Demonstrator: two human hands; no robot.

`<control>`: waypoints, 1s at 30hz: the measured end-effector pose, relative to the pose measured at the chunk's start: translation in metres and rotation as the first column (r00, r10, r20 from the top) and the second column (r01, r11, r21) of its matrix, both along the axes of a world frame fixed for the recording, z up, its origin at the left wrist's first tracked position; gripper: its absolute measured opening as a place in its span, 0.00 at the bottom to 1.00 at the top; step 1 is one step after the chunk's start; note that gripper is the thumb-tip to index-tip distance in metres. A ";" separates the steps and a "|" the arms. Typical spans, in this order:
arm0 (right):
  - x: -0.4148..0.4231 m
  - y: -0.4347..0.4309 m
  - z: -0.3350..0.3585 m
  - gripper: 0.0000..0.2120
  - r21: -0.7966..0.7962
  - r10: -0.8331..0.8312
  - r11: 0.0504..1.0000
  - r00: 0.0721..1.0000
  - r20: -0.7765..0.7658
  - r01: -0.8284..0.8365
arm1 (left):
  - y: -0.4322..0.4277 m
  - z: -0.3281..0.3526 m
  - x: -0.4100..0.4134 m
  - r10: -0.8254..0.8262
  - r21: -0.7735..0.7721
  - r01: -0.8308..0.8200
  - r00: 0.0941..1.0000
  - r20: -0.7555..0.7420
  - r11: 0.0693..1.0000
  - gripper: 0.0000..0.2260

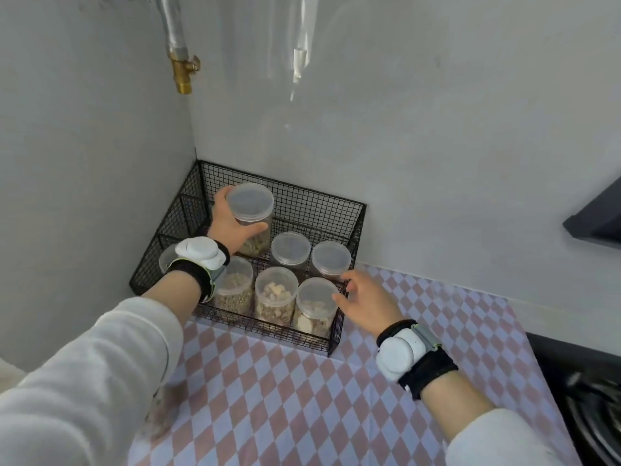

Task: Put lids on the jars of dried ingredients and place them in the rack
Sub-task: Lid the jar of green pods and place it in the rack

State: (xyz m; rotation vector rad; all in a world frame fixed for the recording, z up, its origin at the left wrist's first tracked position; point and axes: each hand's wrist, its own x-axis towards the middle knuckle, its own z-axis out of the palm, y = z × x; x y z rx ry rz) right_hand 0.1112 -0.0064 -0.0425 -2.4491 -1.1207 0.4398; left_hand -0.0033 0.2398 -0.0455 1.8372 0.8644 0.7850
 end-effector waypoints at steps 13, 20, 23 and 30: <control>0.002 0.005 -0.016 0.22 -0.038 -0.065 0.997 0.998 -0.007 0.064 | 0.014 -0.051 0.018 -0.014 0.038 0.033 0.903 -0.429 0.999 0.34; 0.003 0.004 -0.020 0.21 -0.033 -0.047 0.998 0.999 -0.004 0.047 | 0.005 -0.059 0.012 -0.004 0.200 0.105 0.894 -0.448 0.974 0.15; 0.005 -0.002 -0.022 0.21 -0.033 -0.035 0.999 0.999 -0.009 0.035 | -0.003 -0.057 0.008 0.000 0.192 0.097 0.893 -0.451 0.977 0.16; 0.015 -0.024 -0.029 0.19 -0.009 -0.069 0.998 0.997 -0.041 0.068 | -0.045 -0.037 0.007 -0.064 0.185 0.149 0.915 -0.399 0.971 0.16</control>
